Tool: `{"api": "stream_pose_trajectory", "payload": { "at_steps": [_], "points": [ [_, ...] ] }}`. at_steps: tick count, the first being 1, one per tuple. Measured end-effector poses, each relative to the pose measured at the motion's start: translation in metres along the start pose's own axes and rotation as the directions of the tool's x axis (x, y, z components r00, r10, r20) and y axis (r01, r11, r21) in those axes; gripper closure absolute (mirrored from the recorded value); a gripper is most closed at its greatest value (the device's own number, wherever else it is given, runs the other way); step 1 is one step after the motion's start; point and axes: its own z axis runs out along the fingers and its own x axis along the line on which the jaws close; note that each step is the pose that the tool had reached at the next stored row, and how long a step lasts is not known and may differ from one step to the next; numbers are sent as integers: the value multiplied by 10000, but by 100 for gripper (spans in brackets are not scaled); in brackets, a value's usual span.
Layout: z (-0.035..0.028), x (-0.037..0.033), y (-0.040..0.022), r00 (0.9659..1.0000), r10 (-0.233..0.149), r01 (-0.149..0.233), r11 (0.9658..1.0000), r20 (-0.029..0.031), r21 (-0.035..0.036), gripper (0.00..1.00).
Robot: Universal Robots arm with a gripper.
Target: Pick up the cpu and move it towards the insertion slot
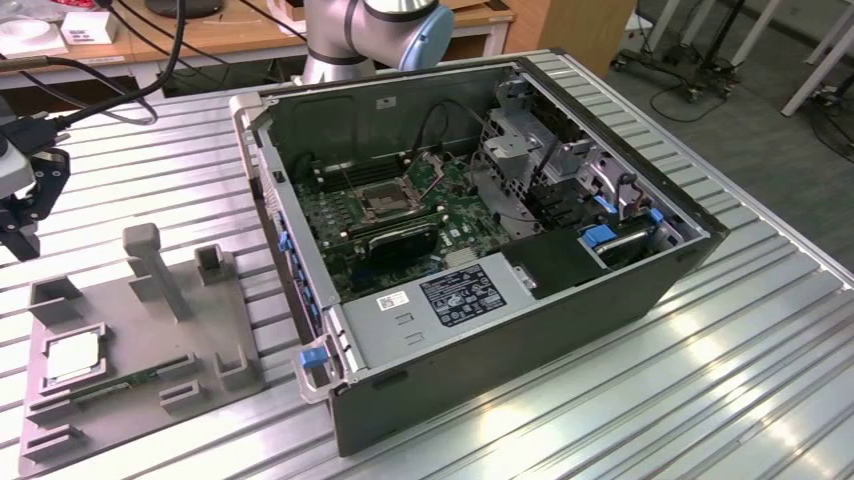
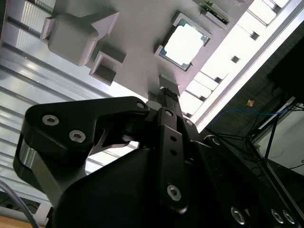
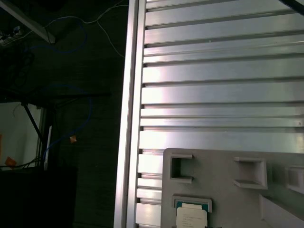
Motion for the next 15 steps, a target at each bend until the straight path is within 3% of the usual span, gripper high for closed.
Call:
{"api": "stream_pose_trajectory", "payload": {
  "at_steps": [15],
  "points": [
    [15,1,-1,10000,0,0,10000,-1,0,90]
  ]
}}
